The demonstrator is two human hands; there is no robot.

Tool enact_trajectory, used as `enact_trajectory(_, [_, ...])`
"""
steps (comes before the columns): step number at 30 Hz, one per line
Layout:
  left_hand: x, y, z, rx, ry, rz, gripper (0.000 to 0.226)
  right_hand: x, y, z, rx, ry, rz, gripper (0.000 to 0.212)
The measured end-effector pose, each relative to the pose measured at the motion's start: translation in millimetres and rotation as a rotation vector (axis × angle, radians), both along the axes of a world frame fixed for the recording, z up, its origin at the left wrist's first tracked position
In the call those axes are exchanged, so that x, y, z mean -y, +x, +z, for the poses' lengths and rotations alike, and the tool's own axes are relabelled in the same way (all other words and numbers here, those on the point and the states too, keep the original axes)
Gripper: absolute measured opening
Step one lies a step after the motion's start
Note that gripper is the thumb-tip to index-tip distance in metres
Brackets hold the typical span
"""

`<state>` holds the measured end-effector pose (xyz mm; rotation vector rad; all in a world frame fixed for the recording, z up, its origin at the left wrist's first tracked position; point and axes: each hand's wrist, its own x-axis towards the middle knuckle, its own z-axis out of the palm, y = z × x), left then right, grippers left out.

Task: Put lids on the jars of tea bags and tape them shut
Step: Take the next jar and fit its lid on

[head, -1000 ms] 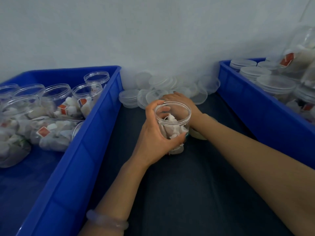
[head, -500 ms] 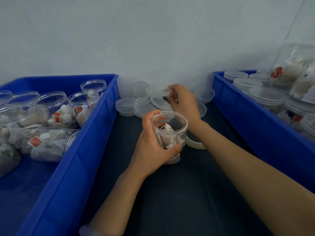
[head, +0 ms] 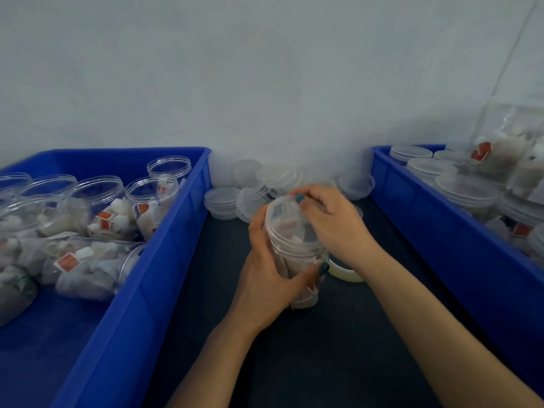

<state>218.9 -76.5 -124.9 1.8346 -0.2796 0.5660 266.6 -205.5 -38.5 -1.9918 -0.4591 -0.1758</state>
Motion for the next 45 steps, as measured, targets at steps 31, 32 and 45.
enact_trajectory(31, [-5.8, -5.3, 2.9, -0.297, 0.079, -0.034, 0.084, 26.2, -0.6, 1.1, 0.265, -0.450, 0.235, 0.068])
enact_trajectory(32, [-6.6, -6.2, 5.8, -0.267, 0.027, -0.039, 0.084, 30.4, 2.9, 1.9, 0.254, -0.360, 0.239, 0.061])
enact_trajectory(45, [-9.2, -17.3, 27.6, -0.643, -0.763, -0.512, 0.083, 45.6, 10.8, 7.3, 0.128, 0.161, 0.524, 0.049])
